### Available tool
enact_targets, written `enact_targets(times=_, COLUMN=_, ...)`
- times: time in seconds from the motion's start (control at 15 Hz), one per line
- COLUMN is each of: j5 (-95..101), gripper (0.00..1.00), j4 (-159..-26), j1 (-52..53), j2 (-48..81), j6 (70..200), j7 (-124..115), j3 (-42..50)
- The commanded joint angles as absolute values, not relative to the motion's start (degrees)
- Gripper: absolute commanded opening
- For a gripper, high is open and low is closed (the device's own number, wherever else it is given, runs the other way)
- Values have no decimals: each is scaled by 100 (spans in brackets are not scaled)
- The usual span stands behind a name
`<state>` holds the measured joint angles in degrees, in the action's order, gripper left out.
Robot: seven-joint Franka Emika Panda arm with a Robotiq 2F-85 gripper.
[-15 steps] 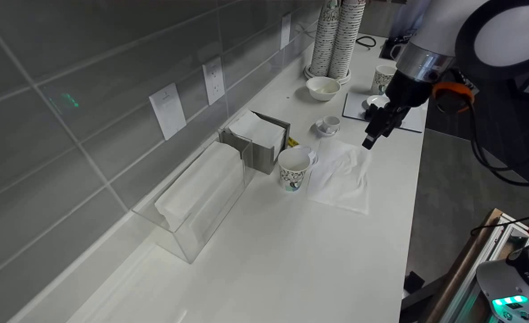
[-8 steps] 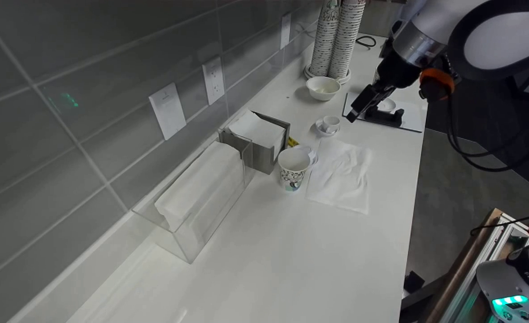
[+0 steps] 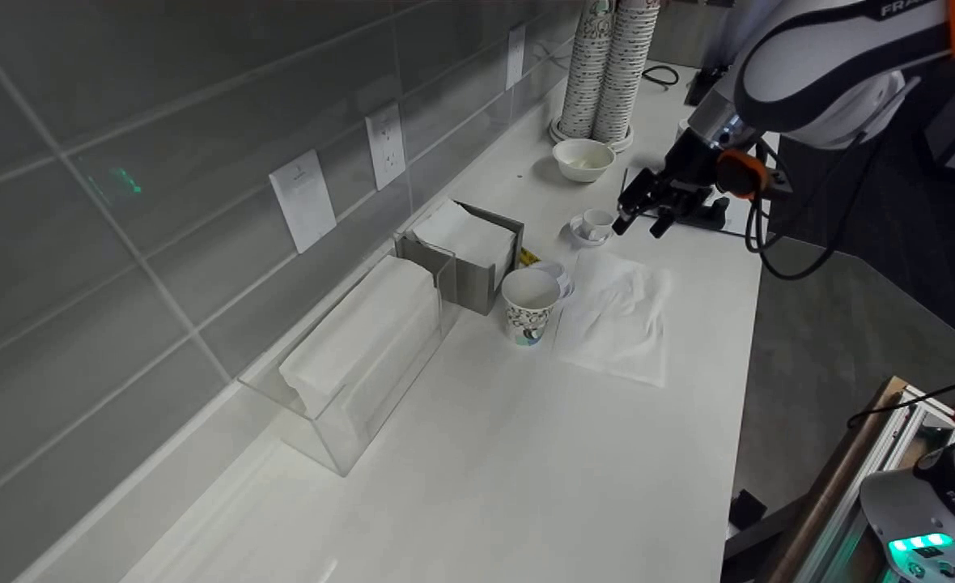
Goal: Put one white bowl on the white towel
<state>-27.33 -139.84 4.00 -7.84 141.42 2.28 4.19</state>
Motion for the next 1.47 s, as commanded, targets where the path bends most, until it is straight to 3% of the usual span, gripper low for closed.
enact_targets(times=0.0, j5=-2803, gripper=100, j4=-13906, j1=293, j2=-668, j6=14093, j7=246, j3=348)
enact_targets(times=0.33, j5=-2866, gripper=100, j4=-13770, j1=293, j2=-551, j6=14048, j7=244, j3=337)
enact_targets(times=0.87, j5=-5782, gripper=100, j4=-12777, j1=155, j2=679, j6=13684, j7=234, j3=318)
enact_targets(times=1.4, j5=-6171, gripper=100, j4=-11993, j1=-52, j2=1892, j6=12985, j7=-307, j3=209)
